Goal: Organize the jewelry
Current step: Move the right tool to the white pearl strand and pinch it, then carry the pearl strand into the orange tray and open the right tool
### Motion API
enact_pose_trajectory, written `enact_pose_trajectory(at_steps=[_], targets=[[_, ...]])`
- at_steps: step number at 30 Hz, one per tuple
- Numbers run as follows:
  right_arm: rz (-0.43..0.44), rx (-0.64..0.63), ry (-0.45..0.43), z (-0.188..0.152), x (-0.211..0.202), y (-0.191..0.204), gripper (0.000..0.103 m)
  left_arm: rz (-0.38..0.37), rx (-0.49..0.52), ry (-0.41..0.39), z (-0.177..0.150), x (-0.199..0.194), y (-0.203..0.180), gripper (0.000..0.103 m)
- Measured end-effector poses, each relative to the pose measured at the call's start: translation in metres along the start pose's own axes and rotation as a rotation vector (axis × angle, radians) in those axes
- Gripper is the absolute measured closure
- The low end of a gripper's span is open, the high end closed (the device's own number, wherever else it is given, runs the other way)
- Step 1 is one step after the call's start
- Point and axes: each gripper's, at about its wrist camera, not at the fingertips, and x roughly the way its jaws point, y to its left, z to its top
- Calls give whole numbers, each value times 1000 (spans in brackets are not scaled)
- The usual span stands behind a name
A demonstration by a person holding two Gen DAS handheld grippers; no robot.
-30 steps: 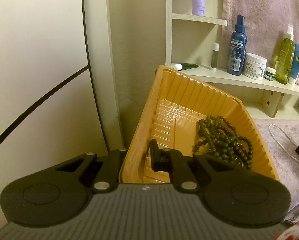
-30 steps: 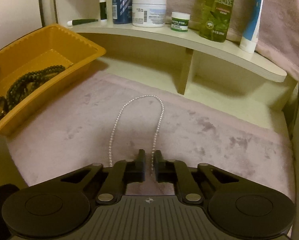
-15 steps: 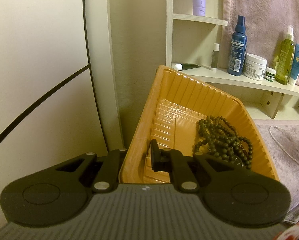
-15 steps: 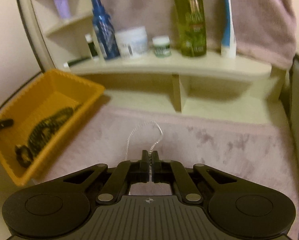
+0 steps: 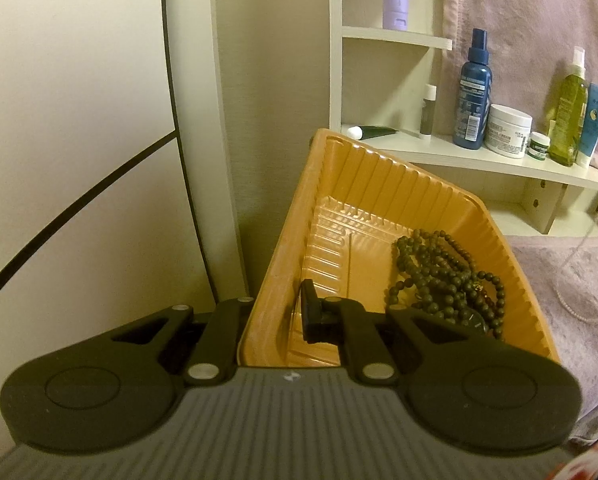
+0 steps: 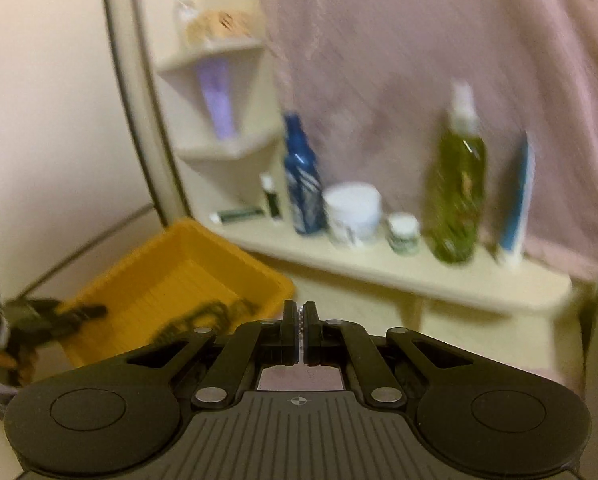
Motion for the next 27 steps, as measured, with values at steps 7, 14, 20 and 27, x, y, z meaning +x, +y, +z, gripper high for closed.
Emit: enact_pose_trajectory(at_steps=[7, 14, 20, 27], targets=[[115, -37, -102, 46, -2, 44, 101, -5, -2, -1, 0, 0, 1, 94], [245, -56, -177, 80, 8, 87, 101, -8, -7, -4, -1, 0, 3, 94], [320, -63, -128, 80, 44, 109, 101, -7, -9, -3, -2, 0, 2, 94], [292, -50, 52, 38, 114, 122, 101, -8, -13, -3, -2, 0, 3, 94]])
